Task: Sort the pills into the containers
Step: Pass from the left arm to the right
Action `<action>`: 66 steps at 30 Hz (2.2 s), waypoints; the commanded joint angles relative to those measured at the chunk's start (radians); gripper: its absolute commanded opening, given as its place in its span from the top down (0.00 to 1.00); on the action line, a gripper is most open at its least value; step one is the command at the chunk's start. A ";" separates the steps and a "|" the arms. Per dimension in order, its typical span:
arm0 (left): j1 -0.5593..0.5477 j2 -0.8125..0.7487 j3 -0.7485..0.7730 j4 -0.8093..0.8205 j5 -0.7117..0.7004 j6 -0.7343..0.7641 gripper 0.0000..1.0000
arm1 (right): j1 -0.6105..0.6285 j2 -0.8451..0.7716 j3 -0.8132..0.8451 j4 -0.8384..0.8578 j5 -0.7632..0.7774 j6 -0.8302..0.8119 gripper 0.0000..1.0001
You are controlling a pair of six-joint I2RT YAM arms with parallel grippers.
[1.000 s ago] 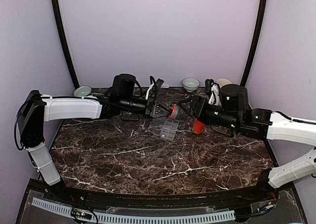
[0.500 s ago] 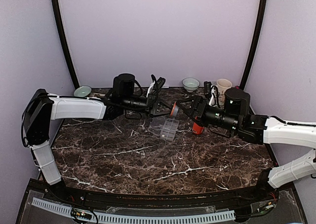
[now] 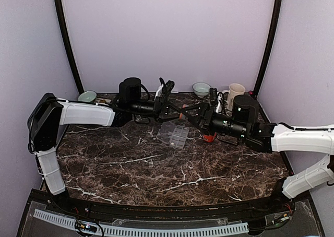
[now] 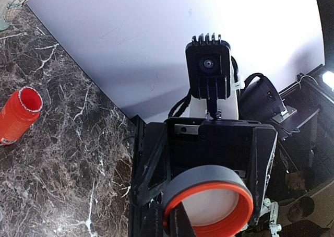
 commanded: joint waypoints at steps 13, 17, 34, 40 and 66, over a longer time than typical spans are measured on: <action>0.004 0.032 0.051 0.102 0.103 -0.054 1.00 | -0.026 0.063 0.045 0.128 -0.084 0.033 0.29; 0.005 0.038 0.053 0.105 0.109 -0.056 1.00 | -0.033 0.066 0.049 0.142 -0.096 0.043 0.34; 0.018 0.049 0.055 0.116 0.063 -0.073 0.87 | -0.044 0.057 0.065 0.092 -0.108 0.036 0.59; 0.023 0.039 0.051 0.117 0.045 -0.066 0.84 | -0.045 0.047 0.071 0.059 -0.091 0.018 0.60; 0.048 -0.063 -0.063 0.013 -0.053 0.041 0.64 | -0.046 0.050 0.229 -0.207 -0.034 -0.106 0.61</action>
